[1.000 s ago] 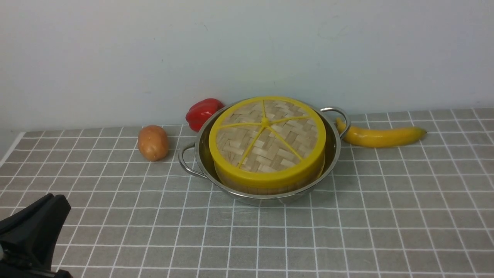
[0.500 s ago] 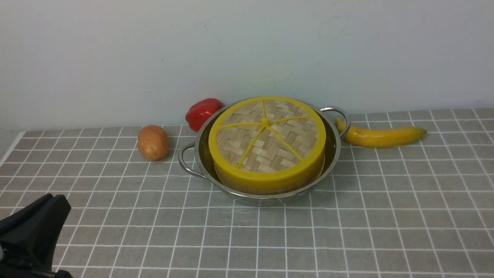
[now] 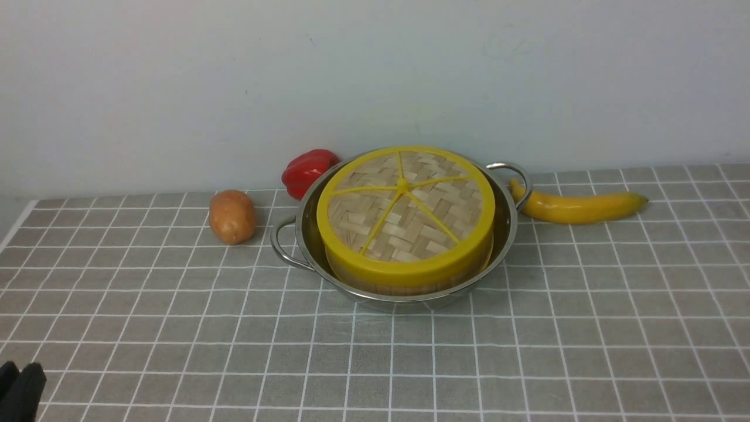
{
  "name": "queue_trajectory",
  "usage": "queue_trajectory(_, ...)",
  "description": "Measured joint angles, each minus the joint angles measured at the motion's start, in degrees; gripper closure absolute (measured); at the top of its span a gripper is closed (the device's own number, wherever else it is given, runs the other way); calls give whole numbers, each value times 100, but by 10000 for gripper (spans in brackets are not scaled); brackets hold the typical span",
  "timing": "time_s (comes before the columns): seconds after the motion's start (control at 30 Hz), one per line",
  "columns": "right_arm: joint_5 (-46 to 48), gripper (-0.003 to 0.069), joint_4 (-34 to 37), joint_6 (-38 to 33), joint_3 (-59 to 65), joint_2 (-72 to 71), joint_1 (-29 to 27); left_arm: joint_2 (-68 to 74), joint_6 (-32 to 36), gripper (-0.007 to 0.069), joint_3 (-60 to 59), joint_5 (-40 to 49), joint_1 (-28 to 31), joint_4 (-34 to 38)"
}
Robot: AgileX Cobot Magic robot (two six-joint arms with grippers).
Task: Place the steamer in the pot on the grey tablecloth, and put the lid on the steamer.
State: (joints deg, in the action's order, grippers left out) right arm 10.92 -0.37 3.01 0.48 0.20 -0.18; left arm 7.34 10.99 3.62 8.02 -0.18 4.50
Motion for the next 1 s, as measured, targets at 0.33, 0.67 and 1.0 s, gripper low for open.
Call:
queue_trajectory(0.33,0,423,0,59,0,0,0,-727,55,505,-410,144,126,-48)
queue_trajectory(0.67,0,419,0,114,5,0,0,-736,60,487,-410,144,126,-54)
queue_trajectory(1.0,0,419,0,120,5,0,0,-736,60,475,-410,144,126,-59)
